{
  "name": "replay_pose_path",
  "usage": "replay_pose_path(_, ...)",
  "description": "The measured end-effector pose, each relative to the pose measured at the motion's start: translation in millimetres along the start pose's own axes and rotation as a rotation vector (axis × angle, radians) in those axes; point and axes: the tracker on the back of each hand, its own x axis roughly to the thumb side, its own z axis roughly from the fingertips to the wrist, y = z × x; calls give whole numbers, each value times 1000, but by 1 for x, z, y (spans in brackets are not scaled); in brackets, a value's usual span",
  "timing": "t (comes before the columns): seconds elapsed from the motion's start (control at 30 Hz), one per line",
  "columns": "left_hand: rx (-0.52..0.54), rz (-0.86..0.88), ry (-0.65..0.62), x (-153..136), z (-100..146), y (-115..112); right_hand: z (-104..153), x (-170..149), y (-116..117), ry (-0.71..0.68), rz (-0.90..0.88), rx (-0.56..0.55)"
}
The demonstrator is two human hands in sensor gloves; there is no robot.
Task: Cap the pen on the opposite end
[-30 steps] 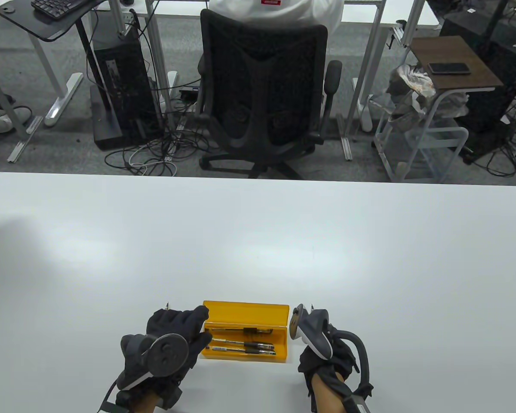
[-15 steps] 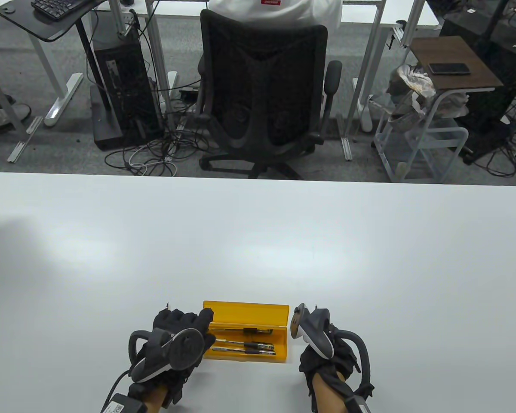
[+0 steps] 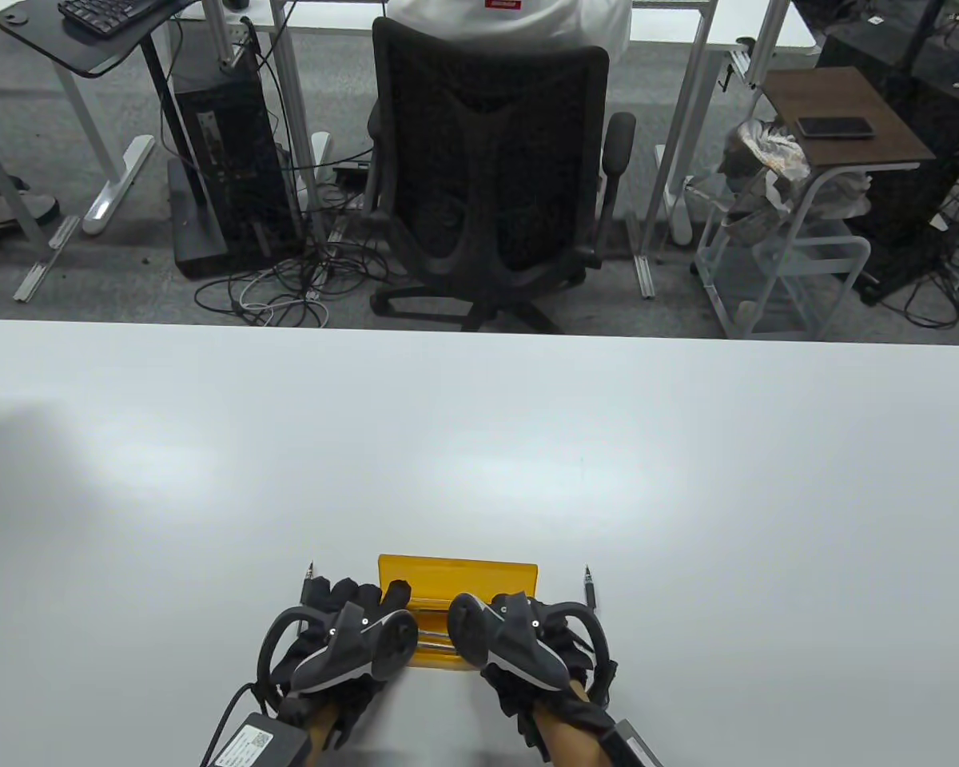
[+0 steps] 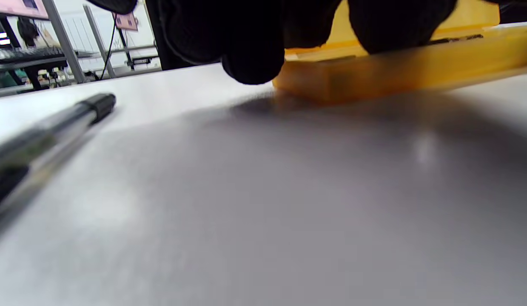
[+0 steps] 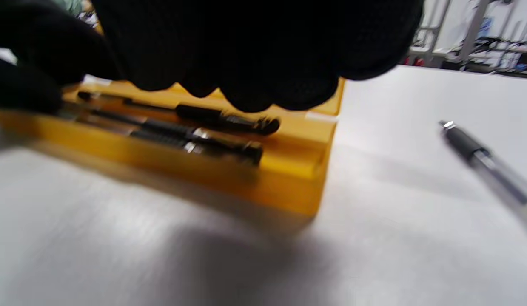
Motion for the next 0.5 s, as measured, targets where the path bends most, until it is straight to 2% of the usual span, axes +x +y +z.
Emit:
replay_pose_path(0.17,22,11,14,0,2,0,-8,2,17,10,44,119)
replay_pose_path(0.3,24,50,22,-1,2,-2,-8,3,21,5,89,142)
replay_pose_path(0.33,22,60,25,-2,2,-2,-9,2,21,14,70,118)
replay_pose_path(0.4,23,69,24,-3,2,-2,-12,-1,24,34,28,159)
replay_pose_path(0.5,25,78,24,-3,2,-1,-12,-5,22,50,-21,155)
